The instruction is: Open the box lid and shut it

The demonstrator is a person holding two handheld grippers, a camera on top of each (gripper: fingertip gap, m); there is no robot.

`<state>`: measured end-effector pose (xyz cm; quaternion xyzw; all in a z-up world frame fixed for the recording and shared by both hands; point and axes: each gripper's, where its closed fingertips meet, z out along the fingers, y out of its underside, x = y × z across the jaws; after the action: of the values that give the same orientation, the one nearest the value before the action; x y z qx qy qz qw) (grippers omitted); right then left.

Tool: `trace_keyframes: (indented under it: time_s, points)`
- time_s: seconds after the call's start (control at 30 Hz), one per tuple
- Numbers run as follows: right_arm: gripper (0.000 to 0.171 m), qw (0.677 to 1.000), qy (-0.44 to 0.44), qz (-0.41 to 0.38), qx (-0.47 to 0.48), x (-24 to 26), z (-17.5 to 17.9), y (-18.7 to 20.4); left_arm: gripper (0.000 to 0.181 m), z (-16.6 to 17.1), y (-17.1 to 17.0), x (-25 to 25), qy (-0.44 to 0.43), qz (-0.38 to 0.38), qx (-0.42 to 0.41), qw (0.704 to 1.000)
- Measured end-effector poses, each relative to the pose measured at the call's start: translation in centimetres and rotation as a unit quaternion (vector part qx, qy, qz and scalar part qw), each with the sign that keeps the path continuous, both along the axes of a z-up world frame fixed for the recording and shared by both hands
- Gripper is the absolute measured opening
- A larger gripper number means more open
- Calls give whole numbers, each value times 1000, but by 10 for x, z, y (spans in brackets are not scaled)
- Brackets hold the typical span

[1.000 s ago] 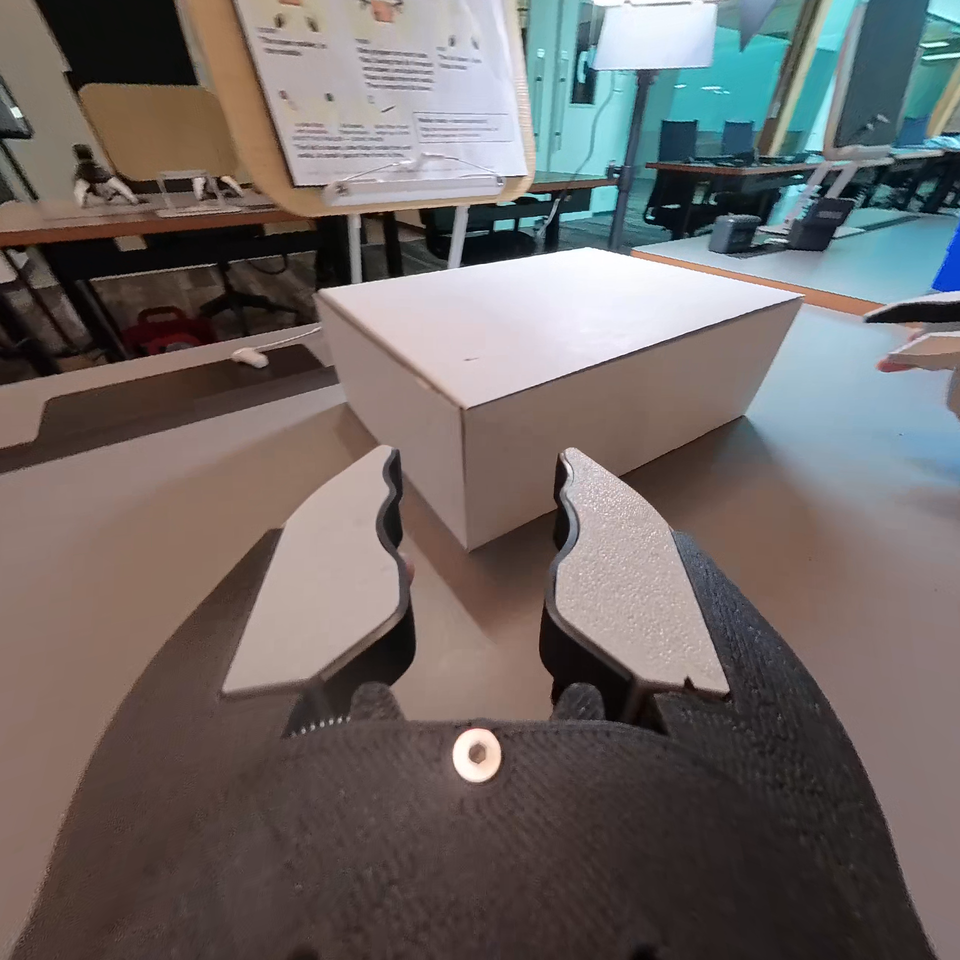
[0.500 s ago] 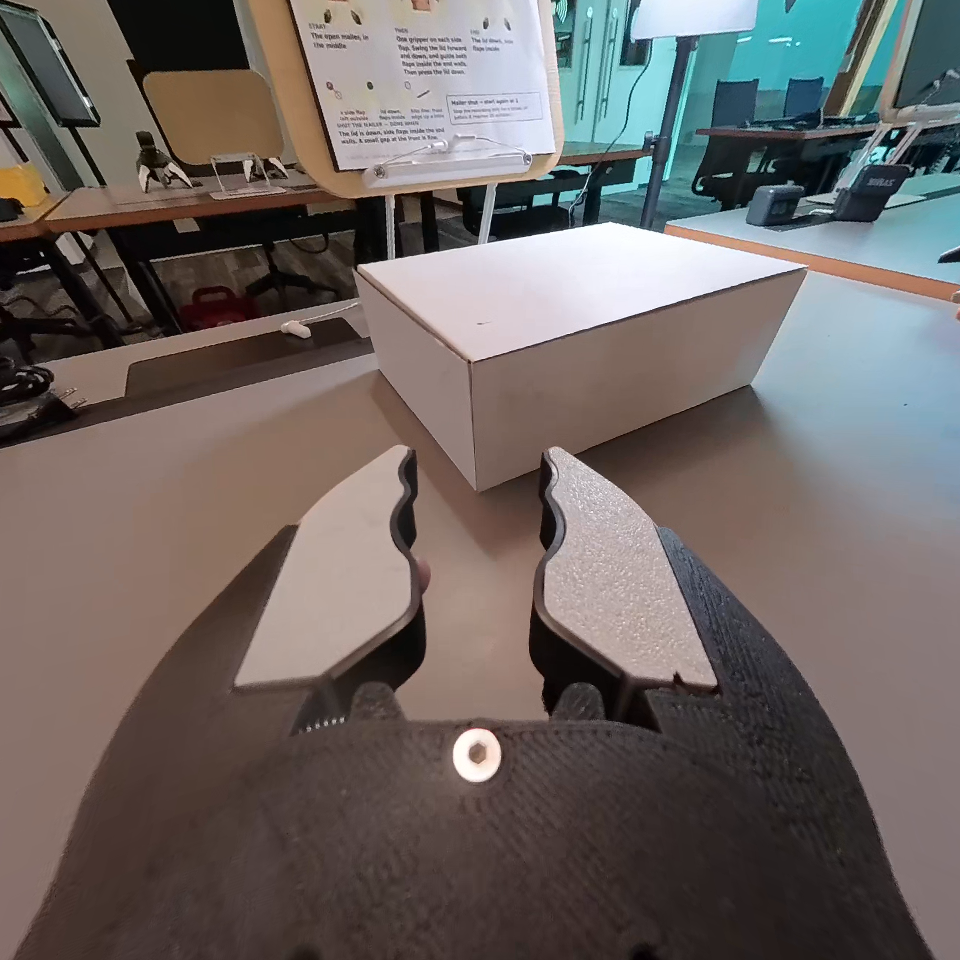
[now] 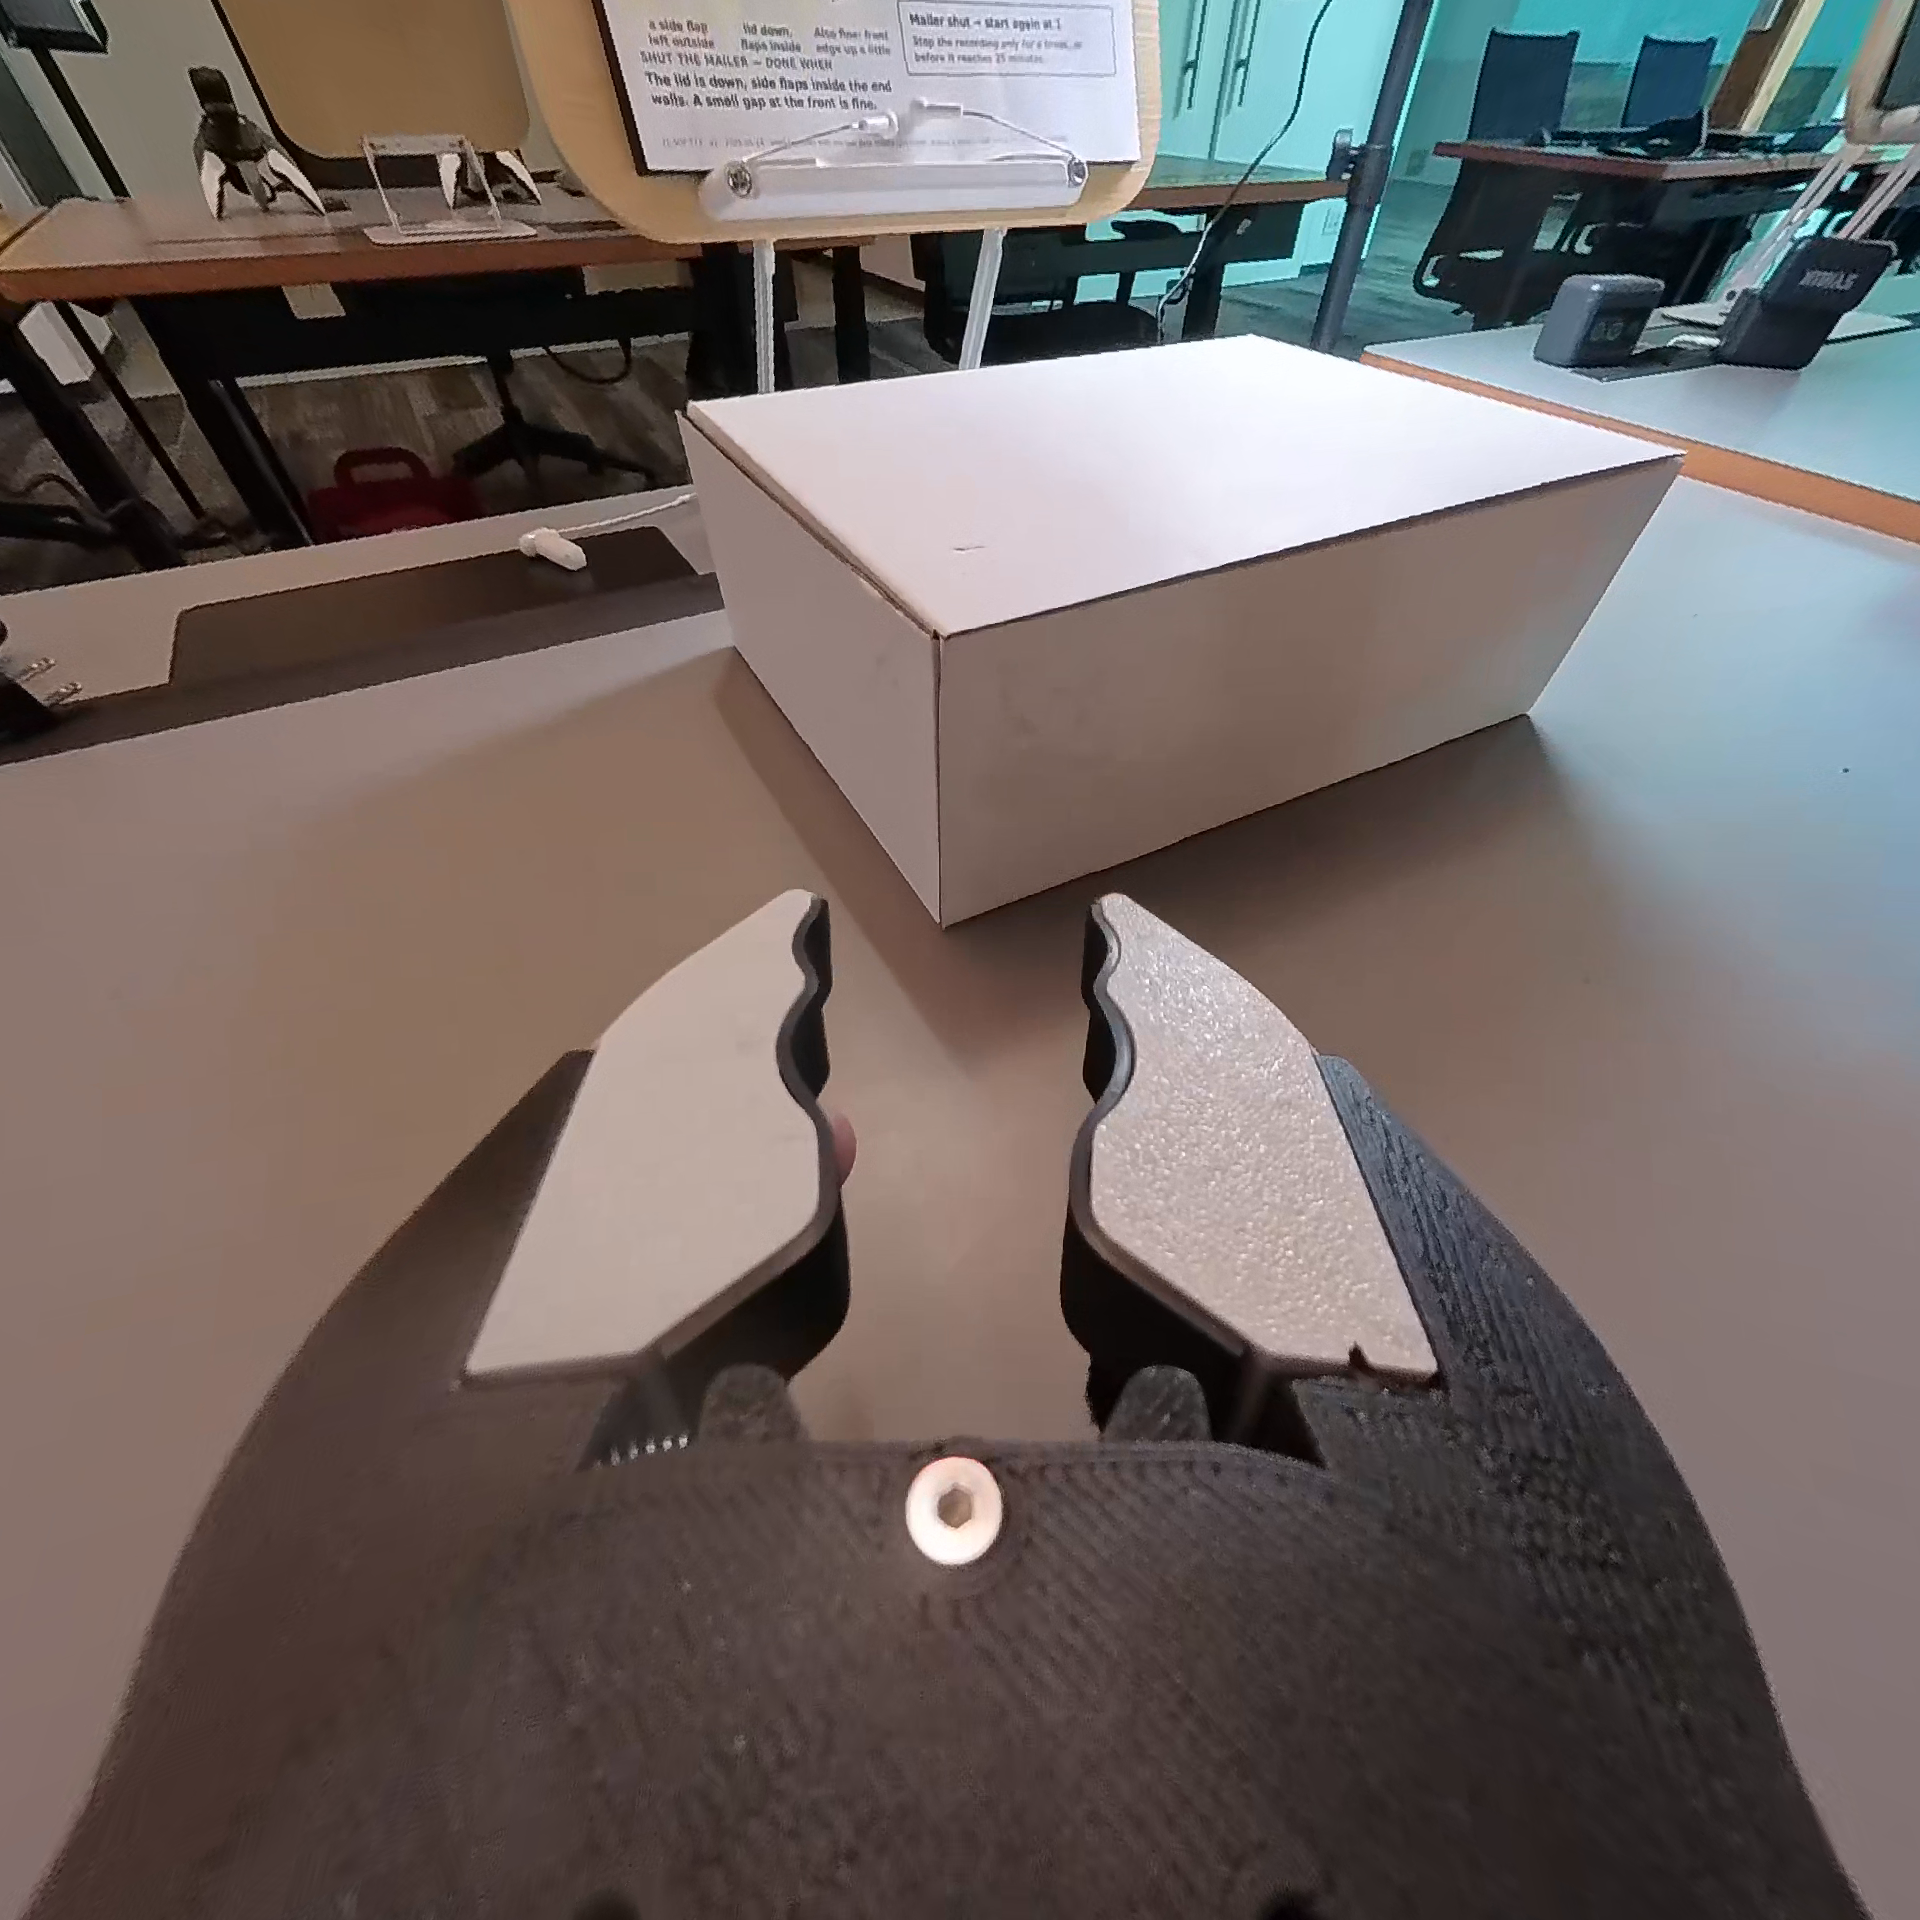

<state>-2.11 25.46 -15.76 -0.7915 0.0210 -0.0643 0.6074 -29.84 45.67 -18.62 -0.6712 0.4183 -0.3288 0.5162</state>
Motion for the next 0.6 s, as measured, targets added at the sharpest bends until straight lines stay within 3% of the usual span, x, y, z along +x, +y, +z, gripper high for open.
trace_keyframes:
  time_s: [0.6]
  points:
    - [70, 1000, 17, -1, -11, 0, -9, -2, 51, -7, -7, 7, 14, -4, -5, 1000]
